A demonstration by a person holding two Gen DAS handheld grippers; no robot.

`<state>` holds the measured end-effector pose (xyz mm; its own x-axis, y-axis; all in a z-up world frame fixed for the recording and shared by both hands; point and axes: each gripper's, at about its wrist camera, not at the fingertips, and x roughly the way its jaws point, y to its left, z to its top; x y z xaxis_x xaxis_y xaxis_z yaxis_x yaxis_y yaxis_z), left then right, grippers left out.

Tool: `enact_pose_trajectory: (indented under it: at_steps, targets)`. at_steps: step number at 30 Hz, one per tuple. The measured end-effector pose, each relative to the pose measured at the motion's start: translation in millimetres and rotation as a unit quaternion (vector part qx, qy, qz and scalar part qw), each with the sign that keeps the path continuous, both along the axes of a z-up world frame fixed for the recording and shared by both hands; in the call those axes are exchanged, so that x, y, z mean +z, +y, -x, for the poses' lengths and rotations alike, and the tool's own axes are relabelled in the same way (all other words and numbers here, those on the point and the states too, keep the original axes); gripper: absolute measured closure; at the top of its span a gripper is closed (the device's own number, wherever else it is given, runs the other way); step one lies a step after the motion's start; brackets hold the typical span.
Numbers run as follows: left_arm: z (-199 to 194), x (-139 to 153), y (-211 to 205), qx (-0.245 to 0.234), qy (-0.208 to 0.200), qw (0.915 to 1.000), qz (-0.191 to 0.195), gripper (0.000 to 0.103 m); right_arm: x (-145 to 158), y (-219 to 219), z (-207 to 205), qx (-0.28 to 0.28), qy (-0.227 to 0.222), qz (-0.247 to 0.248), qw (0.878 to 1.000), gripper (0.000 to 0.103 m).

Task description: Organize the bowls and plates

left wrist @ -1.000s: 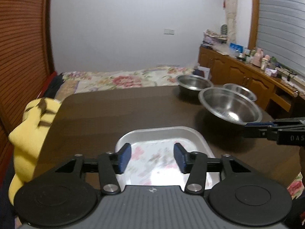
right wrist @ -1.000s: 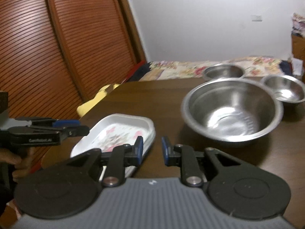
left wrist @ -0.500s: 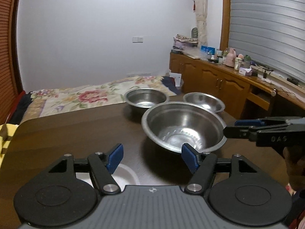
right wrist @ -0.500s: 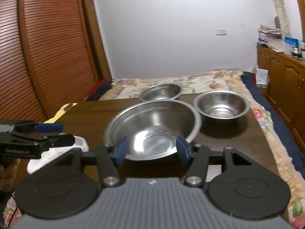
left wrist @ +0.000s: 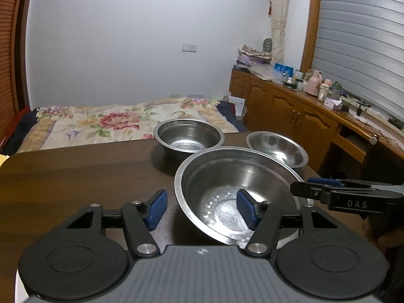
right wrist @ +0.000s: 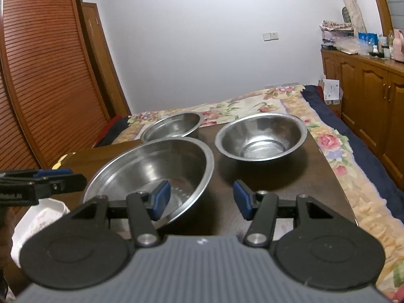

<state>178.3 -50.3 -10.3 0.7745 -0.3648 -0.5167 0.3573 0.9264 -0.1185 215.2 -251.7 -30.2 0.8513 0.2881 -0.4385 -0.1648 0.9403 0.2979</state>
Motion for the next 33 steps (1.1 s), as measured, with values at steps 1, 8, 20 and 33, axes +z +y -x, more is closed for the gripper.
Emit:
enact_pose_trajectory:
  at_steps: [1, 8, 20, 33]
  targets:
    - [-2, 0, -1, 0.003, 0.003, 1.0, -0.001, 0.045, -1, -1, -3, 0.005, 0.0, -0.002, 1.0, 0.047]
    - [-10, -6, -7, 0.024, 0.027, 0.9993, -0.006, 0.056, -1, -6, -16, 0.043, -0.004, -0.017, 0.999, 0.047]
    - [-19, -15, -9, 0.033, 0.059, 0.9977, 0.006, 0.07, -3, -8, -24, 0.075, 0.006, -0.032, 0.997, 0.047]
    - [-18, -17, -2, 0.012, 0.065, 0.9976, 0.021, 0.079, -8, -6, -24, 0.061, 0.026, -0.044, 0.997, 0.079]
